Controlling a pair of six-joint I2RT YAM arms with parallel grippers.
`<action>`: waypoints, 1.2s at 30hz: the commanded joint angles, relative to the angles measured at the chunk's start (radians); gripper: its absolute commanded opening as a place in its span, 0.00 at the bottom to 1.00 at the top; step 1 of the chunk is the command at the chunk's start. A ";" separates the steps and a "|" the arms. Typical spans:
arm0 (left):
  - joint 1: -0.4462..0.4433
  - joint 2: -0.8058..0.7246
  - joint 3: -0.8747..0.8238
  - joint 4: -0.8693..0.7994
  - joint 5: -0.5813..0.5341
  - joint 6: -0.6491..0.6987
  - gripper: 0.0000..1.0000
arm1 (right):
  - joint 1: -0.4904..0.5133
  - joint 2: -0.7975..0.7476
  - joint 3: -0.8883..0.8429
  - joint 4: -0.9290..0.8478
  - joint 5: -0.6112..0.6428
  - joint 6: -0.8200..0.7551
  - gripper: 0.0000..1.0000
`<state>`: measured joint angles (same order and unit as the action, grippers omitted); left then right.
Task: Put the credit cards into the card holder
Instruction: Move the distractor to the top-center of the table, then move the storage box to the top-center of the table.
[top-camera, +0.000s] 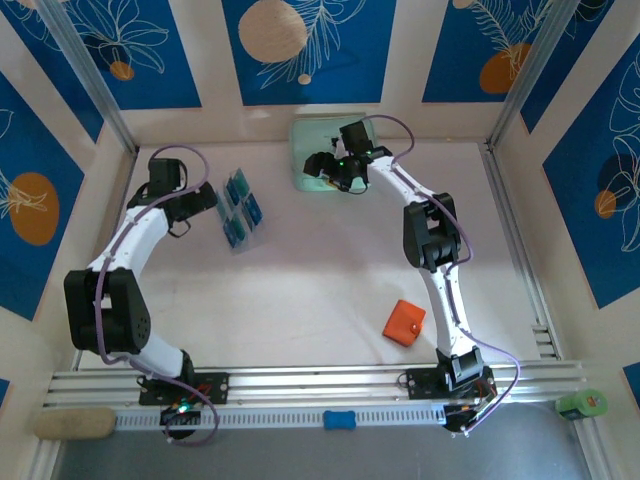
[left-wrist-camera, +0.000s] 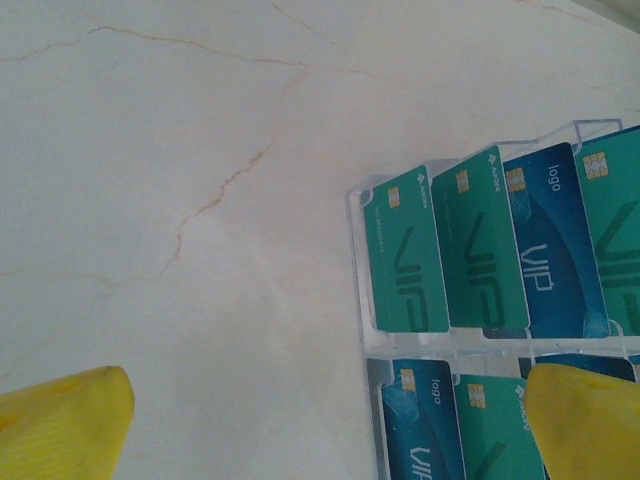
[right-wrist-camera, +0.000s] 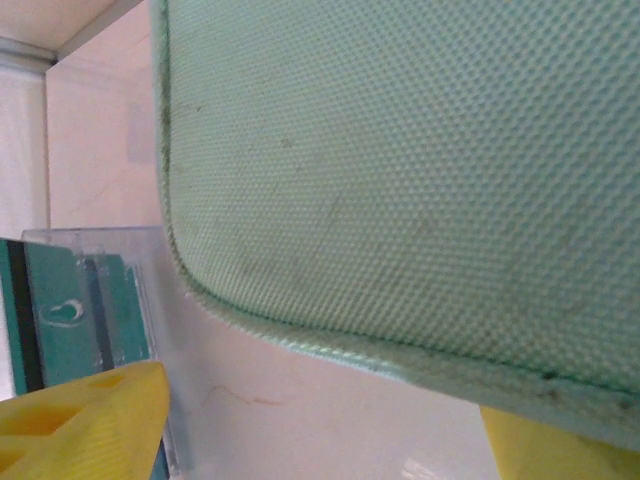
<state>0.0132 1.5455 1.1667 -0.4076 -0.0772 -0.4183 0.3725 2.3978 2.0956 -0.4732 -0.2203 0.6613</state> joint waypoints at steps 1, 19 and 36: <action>0.005 -0.024 -0.021 0.007 0.017 -0.013 1.00 | 0.000 -0.102 -0.070 0.008 -0.071 -0.055 0.81; 0.011 0.208 0.039 -0.074 -0.246 0.056 1.00 | 0.064 -0.813 -0.870 0.212 -0.034 -0.003 0.81; -0.011 0.392 0.159 -0.114 -0.198 0.099 1.00 | 0.051 -1.171 -1.153 0.120 0.052 -0.019 0.82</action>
<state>0.0105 1.9205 1.2938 -0.4908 -0.2958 -0.3344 0.4324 1.2514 0.9646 -0.3172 -0.1810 0.6472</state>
